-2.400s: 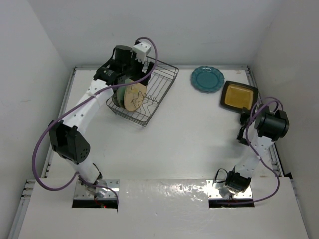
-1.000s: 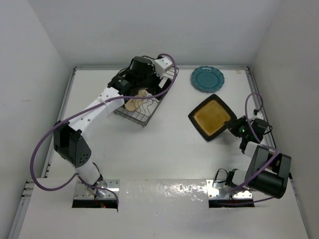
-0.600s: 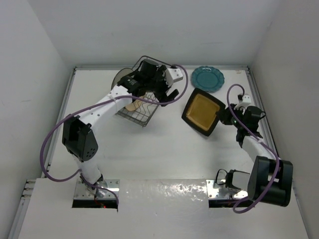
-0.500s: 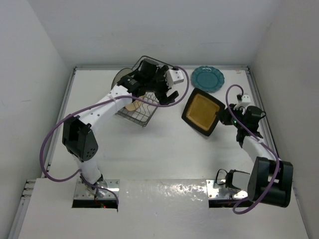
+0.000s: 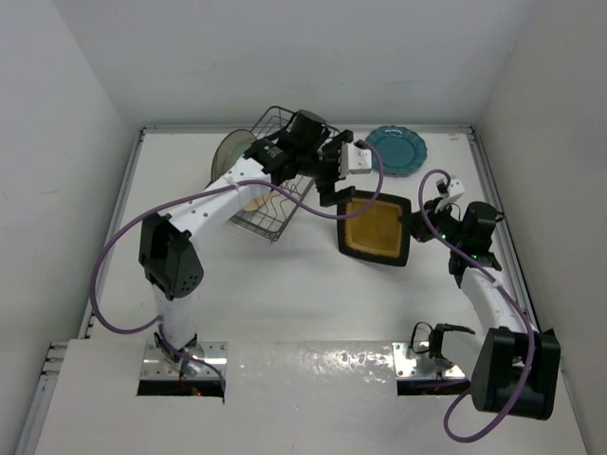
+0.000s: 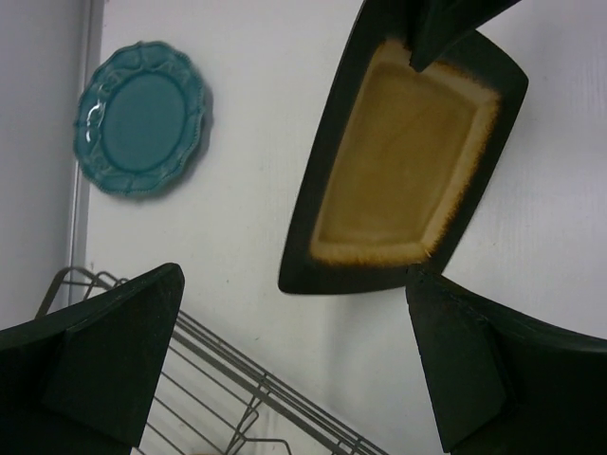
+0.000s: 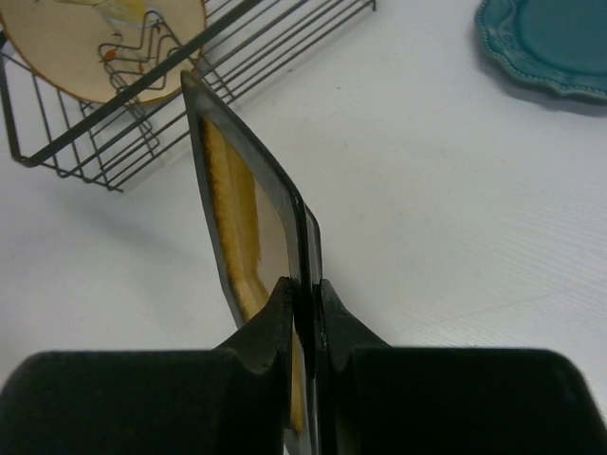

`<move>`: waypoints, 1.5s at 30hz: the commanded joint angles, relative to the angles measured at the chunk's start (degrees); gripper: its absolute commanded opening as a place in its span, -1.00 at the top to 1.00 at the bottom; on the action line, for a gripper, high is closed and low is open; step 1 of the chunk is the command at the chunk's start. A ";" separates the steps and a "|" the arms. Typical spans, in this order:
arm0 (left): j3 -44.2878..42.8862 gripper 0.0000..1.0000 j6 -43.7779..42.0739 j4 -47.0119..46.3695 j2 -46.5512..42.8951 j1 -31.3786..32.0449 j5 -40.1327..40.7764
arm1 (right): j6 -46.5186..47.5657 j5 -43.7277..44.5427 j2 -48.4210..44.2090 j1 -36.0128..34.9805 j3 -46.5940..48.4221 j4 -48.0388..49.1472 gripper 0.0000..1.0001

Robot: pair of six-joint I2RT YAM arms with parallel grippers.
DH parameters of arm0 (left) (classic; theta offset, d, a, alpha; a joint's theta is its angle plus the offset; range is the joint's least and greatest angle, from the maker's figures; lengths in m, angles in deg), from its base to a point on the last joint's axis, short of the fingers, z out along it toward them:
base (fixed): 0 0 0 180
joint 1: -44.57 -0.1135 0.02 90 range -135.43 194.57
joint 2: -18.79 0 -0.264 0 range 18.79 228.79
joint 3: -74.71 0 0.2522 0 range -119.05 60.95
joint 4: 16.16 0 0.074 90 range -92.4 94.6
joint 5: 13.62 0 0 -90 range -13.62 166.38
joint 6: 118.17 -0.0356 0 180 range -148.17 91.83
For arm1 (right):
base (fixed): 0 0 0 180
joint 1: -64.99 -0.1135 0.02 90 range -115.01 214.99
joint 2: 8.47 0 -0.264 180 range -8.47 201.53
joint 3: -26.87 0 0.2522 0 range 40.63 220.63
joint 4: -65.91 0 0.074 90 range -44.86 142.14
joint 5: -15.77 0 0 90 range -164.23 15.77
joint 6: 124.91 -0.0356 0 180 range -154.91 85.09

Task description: Load the plates into the dish rack

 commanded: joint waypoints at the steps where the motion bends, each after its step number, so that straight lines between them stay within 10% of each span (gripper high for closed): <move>1: -3.84 -0.99 -2.87 2.74 0.58 0.68 -5.93 | 2.87 -6.22 -2.55 -0.44 5.37 2.21 1.00; 18: -7.36 -0.96 -2.53 4.42 12.18 6.48 -8.84 | -0.56 -10.27 -4.65 -1.67 2.82 9.59 1.00; 26: -4.46 0.07 4.75 -0.85 12.01 6.48 -8.66 | -1.61 -10.00 -5.89 -1.76 2.12 11.79 1.00; 27: -4.11 0.57 5.99 -1.73 11.83 6.48 -8.48 | -1.70 -10.00 -5.80 -1.76 2.03 11.96 1.00; 29: -1.92 0.91 11.78 -6.71 11.13 6.57 -6.73 | -2.66 -10.35 -5.54 -1.67 1.33 13.54 1.00; 39: 1.78 1.00 20.15 -10.97 9.90 6.48 -4.36 | -2.76 -10.97 -4.31 -1.67 1.76 13.11 1.00; 45: 1.34 1.00 24.46 -10.27 6.38 6.04 -0.39 | 0.06 -8.51 -3.16 -1.76 3.53 6.86 -0.02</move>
